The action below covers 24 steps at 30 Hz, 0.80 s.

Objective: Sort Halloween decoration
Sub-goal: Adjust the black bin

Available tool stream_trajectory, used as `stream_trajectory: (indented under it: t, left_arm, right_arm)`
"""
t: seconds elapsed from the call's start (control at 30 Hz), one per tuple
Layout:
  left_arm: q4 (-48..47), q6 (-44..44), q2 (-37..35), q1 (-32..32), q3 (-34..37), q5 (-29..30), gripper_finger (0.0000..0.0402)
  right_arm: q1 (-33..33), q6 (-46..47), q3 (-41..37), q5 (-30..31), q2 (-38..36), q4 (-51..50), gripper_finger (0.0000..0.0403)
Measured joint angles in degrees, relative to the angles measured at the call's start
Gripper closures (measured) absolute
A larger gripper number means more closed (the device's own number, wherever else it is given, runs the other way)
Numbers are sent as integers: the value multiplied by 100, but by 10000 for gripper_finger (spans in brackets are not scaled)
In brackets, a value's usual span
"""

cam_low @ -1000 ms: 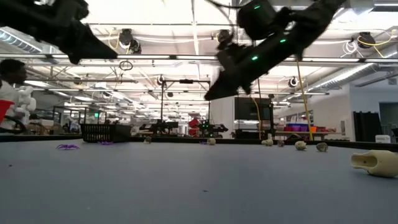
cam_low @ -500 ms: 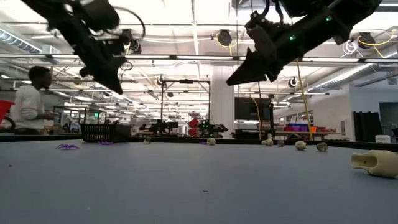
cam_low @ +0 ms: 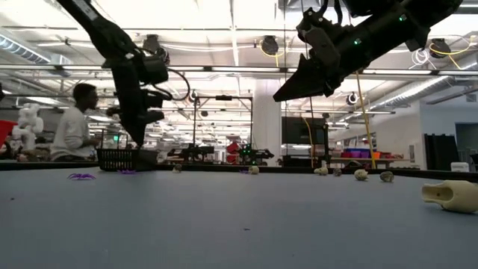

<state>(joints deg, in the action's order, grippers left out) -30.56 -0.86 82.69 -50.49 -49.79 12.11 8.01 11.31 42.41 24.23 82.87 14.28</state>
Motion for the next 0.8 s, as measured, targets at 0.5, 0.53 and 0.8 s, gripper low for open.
stream_trajectory:
  t: [0.5, 0.53, 0.8]
  left_arm:
    - [80, -20, 888, -279, -504, -966, 402]
    - [141, -26, 884, -279, -506, -1026, 402]
    - [334, -169, 884, -279, -506, -1393, 401]
  right_arm:
    - [-2, -42, 2, 0, 0, 0, 403]
    - [-2, -44, 2, 0, 0, 0, 403]
    - [-2, -44, 4, -17, 2, 0, 403]
